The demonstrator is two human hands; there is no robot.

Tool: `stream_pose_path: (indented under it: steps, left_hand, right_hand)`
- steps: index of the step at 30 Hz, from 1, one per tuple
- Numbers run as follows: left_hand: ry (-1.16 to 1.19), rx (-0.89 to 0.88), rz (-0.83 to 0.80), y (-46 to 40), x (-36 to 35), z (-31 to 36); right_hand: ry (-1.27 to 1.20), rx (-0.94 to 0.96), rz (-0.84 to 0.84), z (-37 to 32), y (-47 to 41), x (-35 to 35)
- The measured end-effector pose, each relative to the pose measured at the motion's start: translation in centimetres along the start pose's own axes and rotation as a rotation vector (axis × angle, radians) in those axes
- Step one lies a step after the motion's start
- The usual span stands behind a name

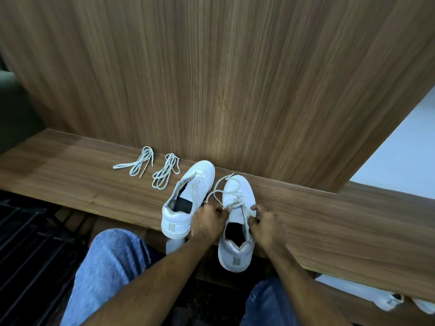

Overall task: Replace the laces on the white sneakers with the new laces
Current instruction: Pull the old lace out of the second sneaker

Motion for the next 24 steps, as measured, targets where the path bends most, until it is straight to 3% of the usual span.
stream_pose_path:
  steps: [5, 9, 12, 16, 17, 20, 24]
  left_hand:
    - [-0.031, 0.004, -0.042, 0.0, 0.3, 0.8]
    - [-0.08, -0.002, -0.056, 0.1, 0.3, 1.0]
    - [-0.058, 0.015, -0.043, -0.1, 0.2, 0.7]
    - [-0.032, 0.033, -0.049, -0.1, 0.1, 0.5]
    - [-0.035, 0.031, -0.051, -0.1, 0.1, 0.5]
    - [-0.049, 0.028, -0.046, -0.2, 0.0, 0.5]
    - [-0.063, 0.046, -0.041, -0.2, -0.1, 0.4]
  right_hand:
    - [0.35, 0.314, 0.011, -2.5, -0.3, 0.5]
    - [0.457, 0.354, 0.001, -3.7, -0.5, -0.4]
    - [0.159, 0.217, 0.014, -3.3, -1.3, -1.1]
    - [-0.676, -0.339, -0.085, -1.3, -2.7, -0.6]
    - [-0.768, -0.398, -0.111, -0.8, -2.9, -0.6]
    - [-0.617, -0.25, -0.144, -0.7, -3.3, -0.6]
    - [-0.08, 0.134, -0.135, -1.5, -2.9, -0.4]
Point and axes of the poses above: each hand's wrist, its own y-axis away from the middle knuckle, its own x-axis out of the back of the hand, z = x × y, the point moved 1 cm from there along -y, towards the middle knuckle, and after that the axes turned 12 degrees about -x, right-handed, at the moved point
